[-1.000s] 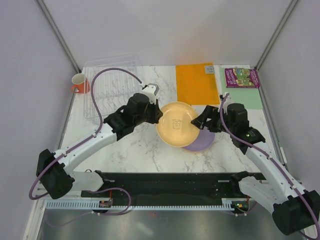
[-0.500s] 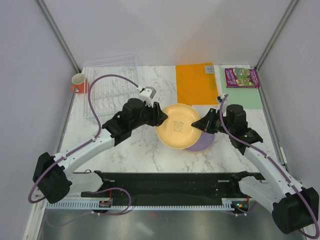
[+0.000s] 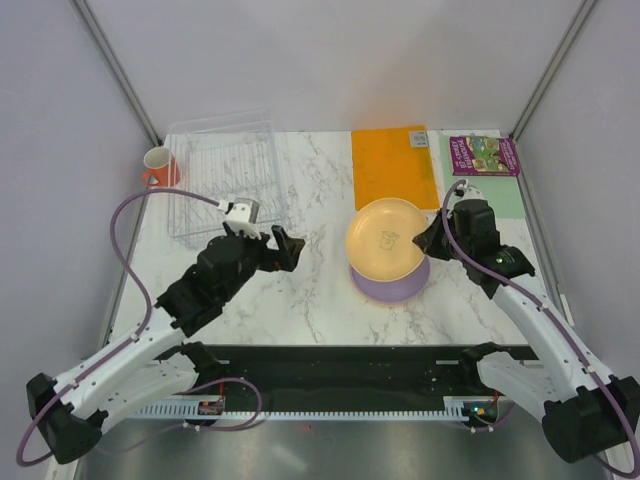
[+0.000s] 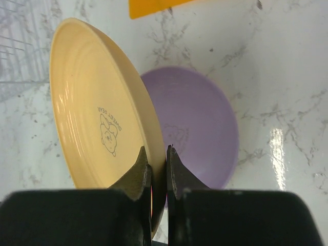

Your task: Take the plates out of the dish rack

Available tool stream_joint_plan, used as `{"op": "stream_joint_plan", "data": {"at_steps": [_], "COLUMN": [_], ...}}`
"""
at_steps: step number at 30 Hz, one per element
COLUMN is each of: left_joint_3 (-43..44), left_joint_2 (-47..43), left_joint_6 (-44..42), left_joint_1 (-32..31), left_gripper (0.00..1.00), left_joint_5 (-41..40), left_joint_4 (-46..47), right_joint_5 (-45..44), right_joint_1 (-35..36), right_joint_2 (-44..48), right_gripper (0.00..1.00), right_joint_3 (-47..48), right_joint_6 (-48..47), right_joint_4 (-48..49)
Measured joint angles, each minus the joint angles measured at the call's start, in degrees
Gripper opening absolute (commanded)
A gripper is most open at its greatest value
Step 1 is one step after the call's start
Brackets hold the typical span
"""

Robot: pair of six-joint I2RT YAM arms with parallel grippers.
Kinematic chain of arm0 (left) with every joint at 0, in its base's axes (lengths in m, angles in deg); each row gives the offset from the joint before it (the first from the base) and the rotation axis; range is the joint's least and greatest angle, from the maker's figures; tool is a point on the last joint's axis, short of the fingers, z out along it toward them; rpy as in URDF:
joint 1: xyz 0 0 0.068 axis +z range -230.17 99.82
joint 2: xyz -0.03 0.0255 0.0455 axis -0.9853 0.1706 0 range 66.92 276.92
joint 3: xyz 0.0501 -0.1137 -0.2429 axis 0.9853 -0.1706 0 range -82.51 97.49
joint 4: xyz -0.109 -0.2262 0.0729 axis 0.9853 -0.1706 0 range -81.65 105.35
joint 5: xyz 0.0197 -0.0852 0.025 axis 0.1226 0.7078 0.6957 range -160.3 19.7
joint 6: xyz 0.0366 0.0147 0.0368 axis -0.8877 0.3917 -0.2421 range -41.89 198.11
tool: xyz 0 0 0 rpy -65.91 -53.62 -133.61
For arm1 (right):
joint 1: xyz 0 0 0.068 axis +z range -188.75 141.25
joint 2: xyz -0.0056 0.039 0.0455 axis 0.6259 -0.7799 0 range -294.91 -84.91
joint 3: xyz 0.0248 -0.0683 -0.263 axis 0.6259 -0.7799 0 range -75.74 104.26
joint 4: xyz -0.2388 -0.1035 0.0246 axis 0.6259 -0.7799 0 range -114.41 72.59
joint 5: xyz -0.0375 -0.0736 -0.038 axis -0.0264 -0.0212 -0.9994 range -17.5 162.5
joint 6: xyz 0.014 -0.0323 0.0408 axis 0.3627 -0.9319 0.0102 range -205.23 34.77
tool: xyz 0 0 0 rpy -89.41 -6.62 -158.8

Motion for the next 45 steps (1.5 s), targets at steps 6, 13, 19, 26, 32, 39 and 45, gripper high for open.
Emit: {"op": "stream_joint_plan", "data": {"at_steps": [6,13,19,26,32,39,45], "left_joint_3": [-2.95,-3.04,-3.5,-4.5,-5.25,-2.25,1.9], "left_joint_2": [-12.07,-15.8,-14.71,-14.53,-13.66,-8.28,-5.7], "left_joint_6": [-0.02,-0.11,-0.09,-0.09,-0.13,-1.36,-4.68], "left_joint_1": [-0.02,-0.02,-0.02,-0.02,-0.02,-0.02,-0.02], "left_gripper": [1.0,1.0,1.0,1.0,1.0,1.0,1.0], "left_joint_5": [-6.01,-8.68,-8.81,-8.83,-9.64,-9.84,-13.14], "left_joint_4": [-3.67,-6.91,-8.5,-9.05,-9.57,-10.51,-11.93], "right_joint_5": [-2.82,-2.73,0.63,2.21,-5.44,-13.64,-17.05], "right_joint_1": [-1.27,-2.89,-3.21,-3.23,-3.23,-3.23,-3.23], "right_joint_2": [-3.76,-6.54,-8.13,-7.34,-1.57,6.25,8.33], "right_gripper": [0.0,0.04,0.61,0.98,0.98,0.98,0.98], "right_joint_3": [-1.62,-4.44,-6.84,-7.52,-2.27,4.68,5.05], "right_joint_6": [-0.07,0.22,0.83,0.09,-3.85,-7.72,-10.47], "right_joint_4": [-2.67,-2.29,-1.51,-1.55,-6.56,-6.95,-5.16]}}
